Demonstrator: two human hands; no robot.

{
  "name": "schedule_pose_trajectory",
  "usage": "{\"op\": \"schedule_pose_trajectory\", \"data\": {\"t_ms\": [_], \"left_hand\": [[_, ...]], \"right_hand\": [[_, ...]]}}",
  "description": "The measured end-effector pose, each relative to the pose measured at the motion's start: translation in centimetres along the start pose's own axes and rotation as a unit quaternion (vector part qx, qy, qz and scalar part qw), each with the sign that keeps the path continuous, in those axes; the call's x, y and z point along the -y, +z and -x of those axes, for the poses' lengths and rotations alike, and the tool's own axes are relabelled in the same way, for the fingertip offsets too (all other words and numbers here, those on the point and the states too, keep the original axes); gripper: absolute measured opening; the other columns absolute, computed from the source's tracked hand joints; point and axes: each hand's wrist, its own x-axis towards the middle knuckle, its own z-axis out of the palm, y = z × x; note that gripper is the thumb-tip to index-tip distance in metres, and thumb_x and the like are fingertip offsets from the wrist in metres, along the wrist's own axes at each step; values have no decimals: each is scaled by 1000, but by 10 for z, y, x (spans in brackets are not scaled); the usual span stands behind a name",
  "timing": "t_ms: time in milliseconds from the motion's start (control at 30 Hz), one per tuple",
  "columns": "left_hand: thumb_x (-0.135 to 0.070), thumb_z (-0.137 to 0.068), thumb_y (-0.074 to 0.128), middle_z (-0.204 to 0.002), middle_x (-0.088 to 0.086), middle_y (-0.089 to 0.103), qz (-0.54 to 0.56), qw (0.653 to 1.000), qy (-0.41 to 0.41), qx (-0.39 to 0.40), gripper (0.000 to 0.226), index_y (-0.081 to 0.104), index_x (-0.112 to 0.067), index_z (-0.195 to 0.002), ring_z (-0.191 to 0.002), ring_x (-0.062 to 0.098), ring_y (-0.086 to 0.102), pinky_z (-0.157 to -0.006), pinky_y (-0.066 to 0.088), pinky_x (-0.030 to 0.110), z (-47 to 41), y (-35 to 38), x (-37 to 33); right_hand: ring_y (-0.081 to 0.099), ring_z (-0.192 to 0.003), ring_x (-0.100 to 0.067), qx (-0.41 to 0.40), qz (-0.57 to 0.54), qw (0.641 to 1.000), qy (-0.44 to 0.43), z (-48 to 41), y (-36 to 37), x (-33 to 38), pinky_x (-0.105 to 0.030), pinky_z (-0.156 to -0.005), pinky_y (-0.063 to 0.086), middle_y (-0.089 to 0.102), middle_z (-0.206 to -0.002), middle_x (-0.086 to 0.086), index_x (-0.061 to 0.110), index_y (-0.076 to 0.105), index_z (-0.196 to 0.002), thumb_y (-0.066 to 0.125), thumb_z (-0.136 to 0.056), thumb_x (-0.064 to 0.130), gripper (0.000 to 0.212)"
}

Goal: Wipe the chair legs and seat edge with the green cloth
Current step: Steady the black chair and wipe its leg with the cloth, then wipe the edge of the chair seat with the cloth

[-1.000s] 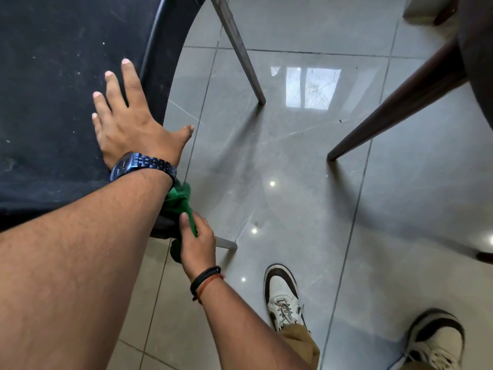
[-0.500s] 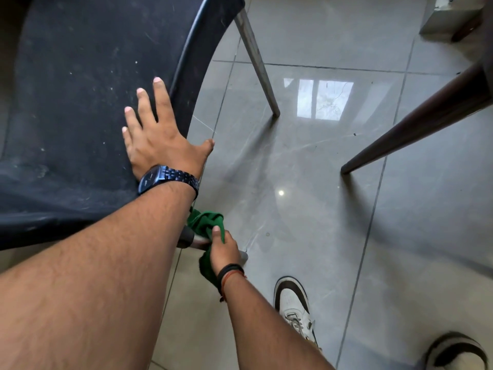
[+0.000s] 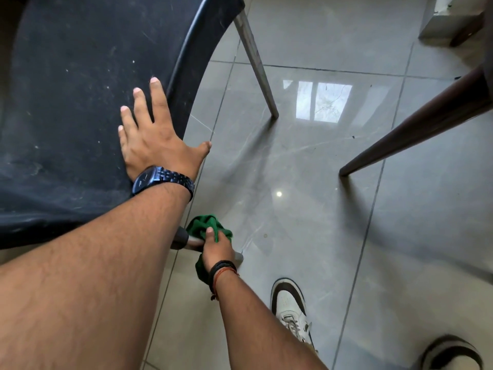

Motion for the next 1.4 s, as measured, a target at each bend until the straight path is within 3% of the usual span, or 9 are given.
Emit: {"op": "schedule_pose_trajectory", "data": {"t_ms": [167,367,467,700,867,1067,1133,1233,1400], "left_hand": [[-58,-53,82,-157,9,24,0,1000,3,1,126,5,-31,-149,-142,37,24,-114,22,50,0,0,0],[-57,-50,84,-159,8,20,-3,999,7,34,132,1,-32,-150,-143,36,20,-115,20,50,3,-7,6],[-58,-52,83,-159,9,17,0,998,-5,60,132,-1,-31,-150,-144,36,18,-116,18,50,2,-14,3],[-72,-59,69,-155,12,26,-6,998,-30,62,117,11,-25,-149,-138,40,25,-111,25,55,-6,-23,-10],[-72,-72,53,-151,14,34,80,996,43,24,90,34,-21,-143,-136,35,32,-108,28,53,-93,-27,-62],[-67,-81,45,-158,11,22,33,983,144,107,85,21,-22,-150,-144,33,16,-116,13,51,-188,-7,-96],[-63,-82,47,-159,8,20,29,982,153,103,83,19,-25,-150,-145,33,14,-116,11,52,-191,-1,-95],[-61,-80,52,-158,9,22,25,981,167,93,85,19,-25,-149,-144,34,15,-115,13,54,-189,3,-96],[-59,-77,58,-159,7,20,10,982,164,91,92,16,-25,-151,-145,33,13,-116,12,52,-190,1,-95]], "right_hand": [[58,-120,-32,-27,-68,995,-67,31,7,19,-40,-105,45,66,-124,-14,13,64,-119,43,-99,40,39],[65,-115,-38,103,-239,965,-27,48,-29,31,-53,-103,50,71,-118,-22,14,72,-100,50,-99,34,30],[62,-119,-40,65,-284,956,-24,42,-74,33,-57,-106,46,69,-122,-23,7,68,-117,47,-100,34,38],[56,-124,-47,-60,-304,946,-97,19,-147,91,-66,-106,41,66,-125,-27,7,64,-119,46,-100,34,38],[61,-121,-36,-104,-295,935,-167,2,-153,172,-55,-109,45,67,-125,-21,9,65,-117,46,-99,33,36],[65,-107,-33,-192,-262,914,-242,-23,-167,279,-40,-99,51,72,-103,-9,16,65,-102,44,-100,32,26],[63,-108,-29,-214,-248,909,-259,-35,-169,309,-36,-99,50,71,-108,-7,17,65,-105,44,-100,35,28],[60,-120,-28,-207,-232,912,-268,-53,-162,342,-42,-108,45,66,-128,-11,17,62,-125,43,-100,38,38],[63,-112,-28,-125,-215,918,-309,-87,-127,359,-39,-100,50,69,-115,-11,15,65,-116,44,-101,35,33]]}}
